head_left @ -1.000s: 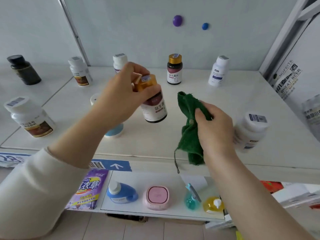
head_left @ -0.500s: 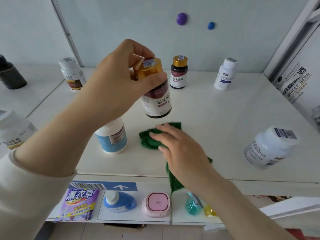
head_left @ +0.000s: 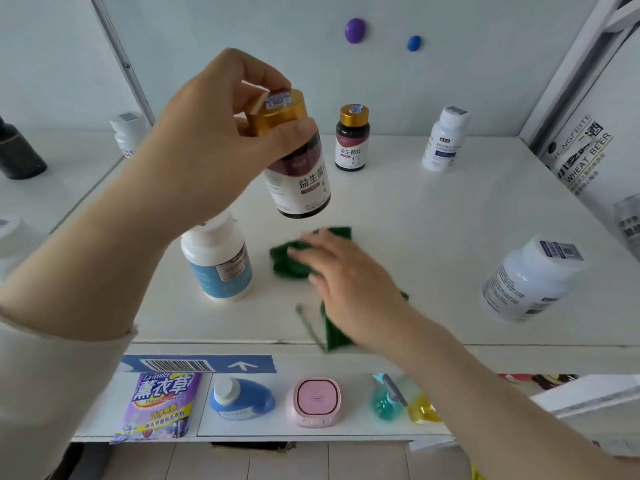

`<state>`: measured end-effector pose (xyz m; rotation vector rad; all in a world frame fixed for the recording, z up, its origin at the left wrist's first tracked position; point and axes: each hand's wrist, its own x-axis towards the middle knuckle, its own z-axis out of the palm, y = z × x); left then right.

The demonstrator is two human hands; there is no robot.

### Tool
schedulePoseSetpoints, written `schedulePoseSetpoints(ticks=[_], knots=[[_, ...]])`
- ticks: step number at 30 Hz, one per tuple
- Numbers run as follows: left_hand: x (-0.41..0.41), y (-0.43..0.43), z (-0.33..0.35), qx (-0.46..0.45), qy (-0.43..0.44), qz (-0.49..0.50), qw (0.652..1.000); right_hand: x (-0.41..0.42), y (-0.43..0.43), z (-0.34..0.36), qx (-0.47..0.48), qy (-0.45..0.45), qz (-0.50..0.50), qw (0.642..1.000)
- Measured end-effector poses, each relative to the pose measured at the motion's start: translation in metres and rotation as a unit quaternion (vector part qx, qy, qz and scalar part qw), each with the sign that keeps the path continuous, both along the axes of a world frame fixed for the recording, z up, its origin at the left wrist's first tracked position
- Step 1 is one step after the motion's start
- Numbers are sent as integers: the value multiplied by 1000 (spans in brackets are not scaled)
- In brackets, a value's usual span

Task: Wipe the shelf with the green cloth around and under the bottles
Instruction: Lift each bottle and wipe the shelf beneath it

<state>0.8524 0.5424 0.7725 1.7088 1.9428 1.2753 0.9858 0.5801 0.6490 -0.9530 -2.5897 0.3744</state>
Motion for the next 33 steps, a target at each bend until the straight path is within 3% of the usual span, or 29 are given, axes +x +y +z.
schedulePoseSetpoints(ticks=[3,5,9,15,20,26,33], knots=[[4,-3,3,5,2,5,1000,29,-18,5,-54,10,61,997],[7,-6,5,4,3,5,1000,39,4,5,-86,18,10,996],[10,-12,9,4,9,11,1000,25,54,7,-51,1,-122,991],[17,-17,8,9,16,14,1000,24,-18,7,-52,5,64,997],[34,-19,-2,-3,14,-8,1000,71,-53,8,-84,25,105,991],[60,-16,-33,-38,25,-47,998,102,-56,22,-209,120,35,970],[69,-7,-52,-81,40,-33,995,118,-53,39,-232,238,-90,939]])
